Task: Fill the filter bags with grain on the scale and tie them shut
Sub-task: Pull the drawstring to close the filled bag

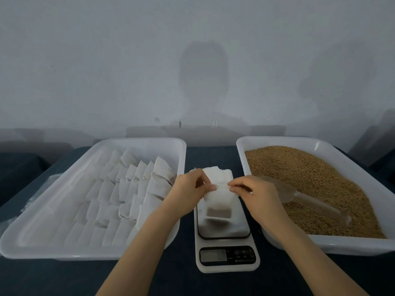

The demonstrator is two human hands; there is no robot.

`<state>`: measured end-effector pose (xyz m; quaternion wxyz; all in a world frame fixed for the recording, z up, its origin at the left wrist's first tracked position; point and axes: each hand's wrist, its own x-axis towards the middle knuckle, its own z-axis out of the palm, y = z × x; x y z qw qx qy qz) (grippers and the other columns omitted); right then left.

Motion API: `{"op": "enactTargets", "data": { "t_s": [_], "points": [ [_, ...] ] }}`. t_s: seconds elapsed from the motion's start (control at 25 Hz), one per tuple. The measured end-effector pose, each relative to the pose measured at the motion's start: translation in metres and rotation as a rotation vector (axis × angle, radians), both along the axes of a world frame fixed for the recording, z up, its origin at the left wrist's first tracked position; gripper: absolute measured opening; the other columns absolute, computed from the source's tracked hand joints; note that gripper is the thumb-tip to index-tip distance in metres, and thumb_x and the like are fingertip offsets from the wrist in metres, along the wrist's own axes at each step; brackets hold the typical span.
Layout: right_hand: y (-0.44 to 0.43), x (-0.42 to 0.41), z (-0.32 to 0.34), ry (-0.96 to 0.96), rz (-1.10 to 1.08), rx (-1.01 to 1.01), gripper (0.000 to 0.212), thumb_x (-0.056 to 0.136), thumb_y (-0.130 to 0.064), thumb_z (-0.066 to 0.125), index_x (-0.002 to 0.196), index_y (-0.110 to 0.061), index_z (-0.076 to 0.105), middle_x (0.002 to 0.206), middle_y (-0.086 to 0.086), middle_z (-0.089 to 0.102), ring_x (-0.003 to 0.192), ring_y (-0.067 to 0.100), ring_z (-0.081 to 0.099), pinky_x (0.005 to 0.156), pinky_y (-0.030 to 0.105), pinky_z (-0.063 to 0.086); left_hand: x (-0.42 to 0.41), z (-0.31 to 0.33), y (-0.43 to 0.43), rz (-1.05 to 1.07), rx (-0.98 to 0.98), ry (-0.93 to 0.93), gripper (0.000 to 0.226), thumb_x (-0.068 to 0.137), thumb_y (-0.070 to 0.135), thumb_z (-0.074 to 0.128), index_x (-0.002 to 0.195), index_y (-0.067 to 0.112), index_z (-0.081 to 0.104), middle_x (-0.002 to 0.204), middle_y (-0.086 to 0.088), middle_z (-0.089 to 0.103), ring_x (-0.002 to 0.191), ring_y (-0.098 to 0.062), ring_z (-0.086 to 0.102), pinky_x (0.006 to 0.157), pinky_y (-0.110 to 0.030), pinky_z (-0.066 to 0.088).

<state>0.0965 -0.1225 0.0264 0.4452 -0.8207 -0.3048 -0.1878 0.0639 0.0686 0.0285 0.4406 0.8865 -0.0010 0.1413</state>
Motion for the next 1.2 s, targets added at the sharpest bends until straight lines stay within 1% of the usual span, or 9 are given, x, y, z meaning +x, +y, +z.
{"op": "enactTargets", "data": {
  "t_s": [0.12,0.28,0.4,0.48,0.6,0.72,0.8,0.92,1.2],
  "points": [
    [0.001,0.0,-0.001,-0.016,0.026,-0.052,0.012,0.08,-0.004,0.071,0.09,-0.01,0.074,0.085,-0.003,0.07,0.077,-0.009,0.058,0.075,0.003,0.041,-0.001,-0.002,0.0,-0.009,0.038,-0.022,0.026,0.088,0.025,0.069,0.071,0.029,0.049,0.072,0.005,0.062,0.066,-0.013,0.061,0.065,-0.018,0.05],
    [0.0,0.001,-0.001,0.014,0.015,-0.066,0.014,0.081,-0.005,0.07,0.093,-0.012,0.074,0.087,-0.004,0.07,0.079,-0.01,0.057,0.076,0.002,0.04,0.0,-0.002,0.0,-0.024,0.079,0.008,0.026,0.088,0.026,0.069,0.072,0.031,0.048,0.071,0.008,0.06,0.065,-0.007,0.058,0.059,-0.009,0.044],
    [-0.001,0.0,-0.001,0.061,0.022,-0.075,0.015,0.083,-0.011,0.069,0.097,-0.014,0.073,0.087,-0.011,0.067,0.081,-0.008,0.059,0.075,0.002,0.041,-0.001,-0.004,0.001,-0.05,0.097,0.026,0.022,0.087,0.03,0.069,0.075,0.031,0.05,0.073,0.01,0.061,0.069,-0.007,0.059,0.061,-0.01,0.042],
    [-0.002,0.0,-0.002,0.125,0.024,-0.077,0.016,0.085,-0.017,0.068,0.1,-0.017,0.071,0.085,-0.018,0.063,0.087,-0.011,0.057,0.073,0.001,0.04,0.0,-0.006,0.002,-0.052,0.08,0.018,0.016,0.092,0.034,0.062,0.079,0.027,0.054,0.075,0.009,0.062,0.071,-0.005,0.06,0.065,-0.013,0.045],
    [-0.005,0.0,-0.003,0.202,0.004,-0.065,0.015,0.089,-0.023,0.062,0.102,-0.022,0.07,0.085,-0.024,0.061,0.087,-0.017,0.053,0.073,0.0,0.038,0.001,-0.007,0.001,-0.005,0.013,-0.001,0.03,0.1,0.037,0.044,0.08,0.018,0.056,0.072,0.008,0.061,0.068,-0.006,0.059,0.068,-0.02,0.051],
    [-0.005,0.0,-0.003,0.217,-0.006,-0.065,0.016,0.092,-0.025,0.058,0.103,-0.023,0.069,0.086,-0.027,0.061,0.089,-0.018,0.053,0.073,-0.001,0.037,0.002,-0.007,0.001,0.016,0.035,-0.006,0.036,0.101,0.038,0.038,0.077,0.017,0.056,0.069,0.009,0.061,0.065,-0.003,0.059,0.065,-0.014,0.048],
    [-0.005,0.0,-0.003,0.214,-0.011,-0.069,0.016,0.092,-0.024,0.057,0.103,-0.023,0.069,0.086,-0.027,0.06,0.088,-0.019,0.053,0.073,-0.001,0.037,0.003,-0.009,0.001,0.016,0.04,-0.01,0.038,0.102,0.039,0.037,0.077,0.017,0.056,0.069,0.009,0.061,0.066,-0.005,0.059,0.064,-0.014,0.047],
    [-0.005,0.0,-0.003,0.21,-0.014,-0.07,0.017,0.093,-0.024,0.056,0.104,-0.022,0.069,0.085,-0.028,0.059,0.087,-0.02,0.052,0.072,-0.002,0.037,0.004,-0.011,0.002,0.024,0.066,-0.018,0.04,0.102,0.039,0.036,0.078,0.014,0.057,0.067,0.009,0.06,0.064,-0.005,0.057,0.06,-0.008,0.043],
    [-0.006,0.0,-0.003,0.203,-0.012,-0.083,0.017,0.093,-0.022,0.056,0.104,-0.022,0.069,0.085,-0.029,0.058,0.087,-0.021,0.052,0.072,-0.001,0.037,0.005,-0.013,0.003,0.019,0.039,-0.024,0.038,0.102,0.039,0.035,0.076,0.021,0.056,0.068,0.009,0.062,0.066,-0.004,0.059,0.06,-0.008,0.045]
  ]
}}
